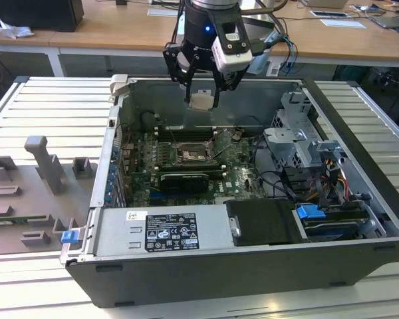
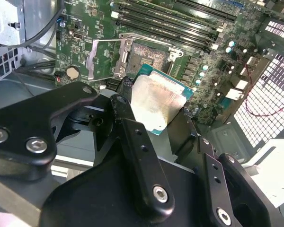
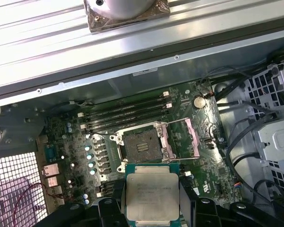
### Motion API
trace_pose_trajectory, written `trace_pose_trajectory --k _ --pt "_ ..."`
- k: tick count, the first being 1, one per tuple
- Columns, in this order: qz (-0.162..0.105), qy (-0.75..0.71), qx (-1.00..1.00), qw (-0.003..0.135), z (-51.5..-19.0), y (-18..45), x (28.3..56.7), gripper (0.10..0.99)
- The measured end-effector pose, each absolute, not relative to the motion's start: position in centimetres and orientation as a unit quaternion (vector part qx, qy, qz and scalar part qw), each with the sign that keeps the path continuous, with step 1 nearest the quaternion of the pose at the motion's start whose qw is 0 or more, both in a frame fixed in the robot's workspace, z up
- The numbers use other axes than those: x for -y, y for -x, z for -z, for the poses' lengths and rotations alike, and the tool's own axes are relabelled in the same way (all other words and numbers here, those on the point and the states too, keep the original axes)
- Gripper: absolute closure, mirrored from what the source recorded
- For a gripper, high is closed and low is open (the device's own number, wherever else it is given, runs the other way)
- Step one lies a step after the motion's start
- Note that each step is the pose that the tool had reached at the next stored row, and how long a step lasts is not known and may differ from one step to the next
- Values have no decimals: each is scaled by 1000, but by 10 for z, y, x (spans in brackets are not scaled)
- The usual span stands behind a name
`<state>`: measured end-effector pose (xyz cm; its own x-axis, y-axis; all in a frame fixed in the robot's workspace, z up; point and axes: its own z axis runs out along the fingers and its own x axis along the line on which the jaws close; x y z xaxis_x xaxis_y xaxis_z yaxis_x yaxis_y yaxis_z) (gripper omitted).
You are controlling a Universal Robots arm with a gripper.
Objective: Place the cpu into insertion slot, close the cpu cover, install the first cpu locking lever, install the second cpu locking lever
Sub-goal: 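Place the cpu into insertion slot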
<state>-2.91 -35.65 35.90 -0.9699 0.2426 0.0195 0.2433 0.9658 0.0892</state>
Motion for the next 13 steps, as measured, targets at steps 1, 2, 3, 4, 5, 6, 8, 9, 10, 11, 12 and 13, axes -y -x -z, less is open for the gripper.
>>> trace_pose_trajectory --k 1,2,3,4,5,6,8,9,10,11,12,13 --pt "46 123 991 4 -359 29 357 545" --pt "46 125 991 4 -359 29 357 545" --pt "45 128 991 4 -359 29 357 545" --pt "46 130 990 4 -359 29 357 545" --pt "46 134 990 4 -359 29 357 545" --pt "46 137 989 4 -359 29 357 545" --pt "46 144 989 3 -359 29 357 545" --pt "46 146 988 3 -358 29 357 545" --pt "46 149 988 3 -358 29 357 545" --pt "46 151 987 3 -358 29 357 545" --pt "46 154 987 3 -358 29 357 545" --pt "46 157 987 3 -358 29 357 545"
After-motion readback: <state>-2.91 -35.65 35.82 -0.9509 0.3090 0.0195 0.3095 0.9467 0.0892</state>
